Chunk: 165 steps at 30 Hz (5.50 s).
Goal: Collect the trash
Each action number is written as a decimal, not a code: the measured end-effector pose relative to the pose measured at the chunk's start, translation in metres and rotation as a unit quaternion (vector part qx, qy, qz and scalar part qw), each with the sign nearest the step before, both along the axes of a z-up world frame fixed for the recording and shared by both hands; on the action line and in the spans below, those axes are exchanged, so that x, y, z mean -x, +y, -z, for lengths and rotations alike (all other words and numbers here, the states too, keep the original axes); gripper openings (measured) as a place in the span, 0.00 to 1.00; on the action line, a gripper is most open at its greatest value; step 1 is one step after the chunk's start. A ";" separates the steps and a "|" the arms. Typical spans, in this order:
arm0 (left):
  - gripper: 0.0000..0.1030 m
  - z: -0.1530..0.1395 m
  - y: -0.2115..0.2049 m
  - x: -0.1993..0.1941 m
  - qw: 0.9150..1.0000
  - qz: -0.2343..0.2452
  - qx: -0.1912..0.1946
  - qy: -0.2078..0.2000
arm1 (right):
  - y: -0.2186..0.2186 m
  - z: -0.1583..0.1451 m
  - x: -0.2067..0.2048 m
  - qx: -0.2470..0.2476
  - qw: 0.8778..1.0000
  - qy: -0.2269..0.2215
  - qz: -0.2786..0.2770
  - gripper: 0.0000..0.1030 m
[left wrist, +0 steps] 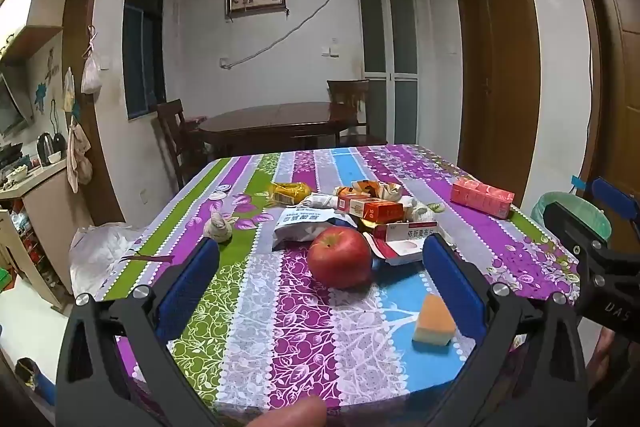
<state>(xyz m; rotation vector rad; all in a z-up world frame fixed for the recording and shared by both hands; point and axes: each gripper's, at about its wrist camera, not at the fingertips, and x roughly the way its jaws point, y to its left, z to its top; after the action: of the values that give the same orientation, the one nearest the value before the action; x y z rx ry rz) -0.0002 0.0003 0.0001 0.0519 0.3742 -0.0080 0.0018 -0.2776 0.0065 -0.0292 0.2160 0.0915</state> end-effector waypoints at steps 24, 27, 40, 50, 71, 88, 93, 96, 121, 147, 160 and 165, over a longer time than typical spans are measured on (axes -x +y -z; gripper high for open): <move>0.95 0.007 0.004 -0.006 1.000 0.001 -0.002 0.006 | 0.001 0.000 -0.001 0.009 1.000 0.002 -0.001 0.96; 0.95 0.007 0.005 -0.006 1.000 0.001 0.000 0.008 | 0.003 0.000 0.000 0.009 1.000 0.002 -0.001 0.96; 0.95 0.007 0.005 -0.006 1.000 0.003 -0.002 0.005 | 0.003 0.006 0.000 0.011 1.000 0.007 -0.008 0.96; 0.95 0.007 0.004 -0.006 1.000 0.003 -0.002 0.005 | 0.003 0.007 -0.001 0.010 1.000 0.012 -0.010 0.96; 0.95 0.008 0.005 -0.008 1.000 0.006 -0.001 0.009 | 0.007 0.012 -0.006 0.014 0.999 0.025 -0.023 0.96; 0.95 0.013 0.018 -0.016 0.999 0.020 0.009 0.029 | 0.009 0.018 -0.013 0.006 0.998 0.046 -0.052 0.96; 0.95 0.034 0.063 -0.041 0.996 0.030 0.021 0.078 | 0.012 0.037 -0.032 0.002 0.988 0.104 -0.116 0.96; 0.95 0.054 0.081 -0.061 0.990 0.070 0.011 0.122 | 0.020 0.057 -0.049 0.005 0.972 0.158 -0.172 0.96; 0.77 0.115 0.189 -0.265 0.957 0.031 0.057 0.281 | 0.076 0.126 -0.133 0.075 0.919 0.290 -0.256 0.92; 0.38 0.019 0.070 -0.117 0.997 0.038 0.025 0.066 | 0.045 0.048 -0.139 0.009 0.987 0.109 -0.121 0.44; 0.38 0.003 -0.011 -0.081 0.997 0.066 0.027 0.013 | 0.023 0.007 -0.127 0.004 0.995 0.073 -0.069 0.44; 0.38 -0.001 -0.026 -0.088 0.996 0.080 0.031 0.013 | 0.004 0.001 -0.124 0.003 0.996 0.072 -0.054 0.44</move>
<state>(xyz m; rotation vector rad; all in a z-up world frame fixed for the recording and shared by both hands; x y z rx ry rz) 0.0873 -0.0258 0.0008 0.0198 0.3942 -0.1787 0.1260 -0.2735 0.0057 -0.0408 0.3596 0.2015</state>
